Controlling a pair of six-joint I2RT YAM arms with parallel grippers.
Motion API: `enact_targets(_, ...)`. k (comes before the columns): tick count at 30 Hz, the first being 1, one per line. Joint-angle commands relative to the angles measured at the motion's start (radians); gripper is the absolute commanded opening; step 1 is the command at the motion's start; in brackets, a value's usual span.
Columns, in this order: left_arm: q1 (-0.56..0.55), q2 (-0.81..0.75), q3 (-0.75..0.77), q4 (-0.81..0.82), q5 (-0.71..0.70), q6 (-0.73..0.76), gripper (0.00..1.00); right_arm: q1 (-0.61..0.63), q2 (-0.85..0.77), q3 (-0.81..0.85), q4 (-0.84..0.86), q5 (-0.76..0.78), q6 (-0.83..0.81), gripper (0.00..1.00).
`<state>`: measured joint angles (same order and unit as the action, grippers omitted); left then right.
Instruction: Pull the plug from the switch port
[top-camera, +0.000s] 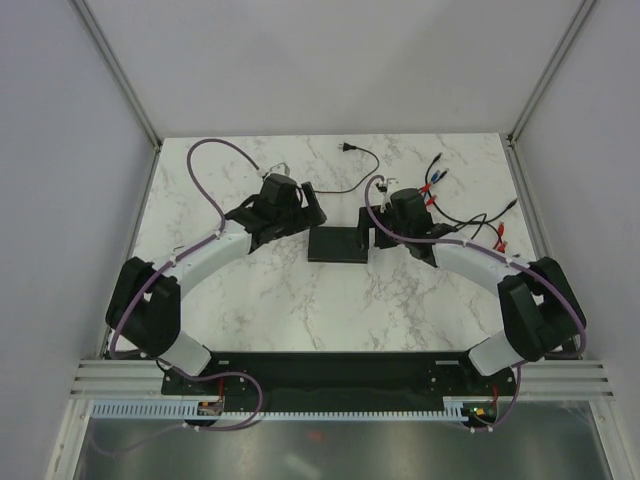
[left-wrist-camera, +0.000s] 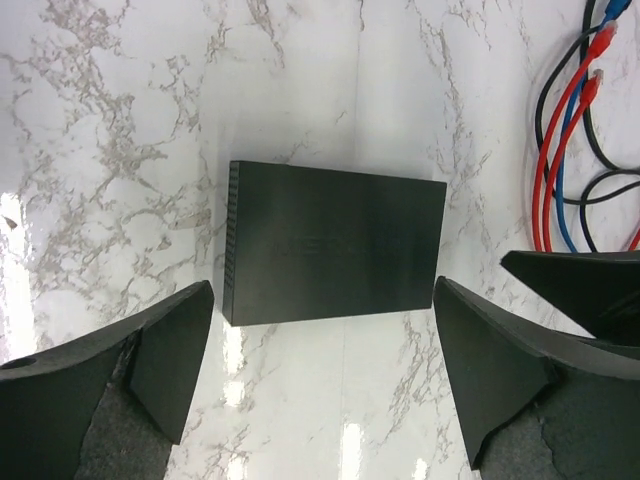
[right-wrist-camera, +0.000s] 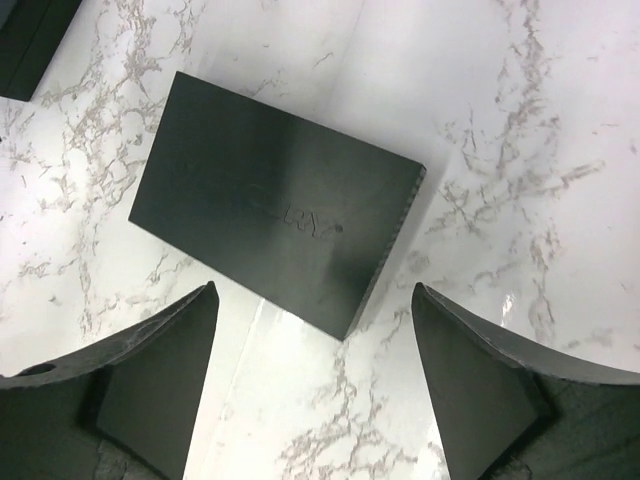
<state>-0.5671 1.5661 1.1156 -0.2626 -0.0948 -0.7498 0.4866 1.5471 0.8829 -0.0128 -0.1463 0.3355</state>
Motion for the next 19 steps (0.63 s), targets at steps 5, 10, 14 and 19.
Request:
enact_targets(5, -0.059, -0.28, -0.248, 0.043, 0.075, -0.019, 0.96, 0.0, -0.26, -0.111, -0.223, 0.184, 0.086, 0.98)
enact_targets(10, -0.07, -0.484, -0.502, 0.161, 0.228, -0.126, 0.95, 0.0, -0.36, -0.24, -0.268, 0.18, 0.175, 0.98)
enact_targets(14, -0.077, -0.636, -0.68, 0.24, 0.283, -0.161, 0.95, 0.0, -0.439, -0.33, -0.265, 0.113, 0.194, 0.98)
enact_targets(19, -0.079, -0.841, -0.842, 0.383, 0.415, -0.21, 0.97, 0.0, -0.58, -0.47, -0.129, -0.074, 0.244, 0.98)
